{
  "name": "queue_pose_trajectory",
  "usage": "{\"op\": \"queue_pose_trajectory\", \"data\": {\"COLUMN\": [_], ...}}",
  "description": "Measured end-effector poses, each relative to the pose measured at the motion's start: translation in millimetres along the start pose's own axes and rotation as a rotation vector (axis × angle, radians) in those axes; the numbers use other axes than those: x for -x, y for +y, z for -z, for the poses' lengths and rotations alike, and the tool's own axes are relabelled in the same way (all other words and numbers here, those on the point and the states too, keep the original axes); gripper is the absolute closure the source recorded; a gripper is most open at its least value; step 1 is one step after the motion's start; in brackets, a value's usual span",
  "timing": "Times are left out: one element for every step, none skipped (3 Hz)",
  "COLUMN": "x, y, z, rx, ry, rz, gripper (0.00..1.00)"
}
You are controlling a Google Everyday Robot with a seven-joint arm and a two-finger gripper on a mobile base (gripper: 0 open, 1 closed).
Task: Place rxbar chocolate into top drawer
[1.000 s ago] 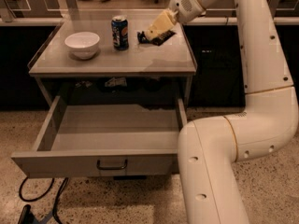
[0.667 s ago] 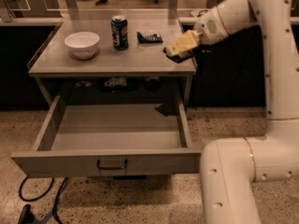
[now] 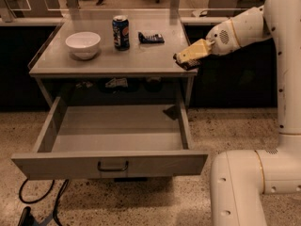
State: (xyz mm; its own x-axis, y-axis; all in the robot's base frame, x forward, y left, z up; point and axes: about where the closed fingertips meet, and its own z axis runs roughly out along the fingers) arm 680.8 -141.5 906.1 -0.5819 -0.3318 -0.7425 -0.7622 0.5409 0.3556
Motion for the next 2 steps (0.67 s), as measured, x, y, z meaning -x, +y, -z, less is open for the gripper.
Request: {"op": "queue_pose_trajectory", "data": {"x": [-3.6, -37.8], "y": [15.0, 36.2], "z": [-10.0, -18.7], "rx": [0.043, 0.08], "ry": [0.007, 0.05], "rz": [-0.01, -0.079], "gripper": [1.0, 1.0]}}
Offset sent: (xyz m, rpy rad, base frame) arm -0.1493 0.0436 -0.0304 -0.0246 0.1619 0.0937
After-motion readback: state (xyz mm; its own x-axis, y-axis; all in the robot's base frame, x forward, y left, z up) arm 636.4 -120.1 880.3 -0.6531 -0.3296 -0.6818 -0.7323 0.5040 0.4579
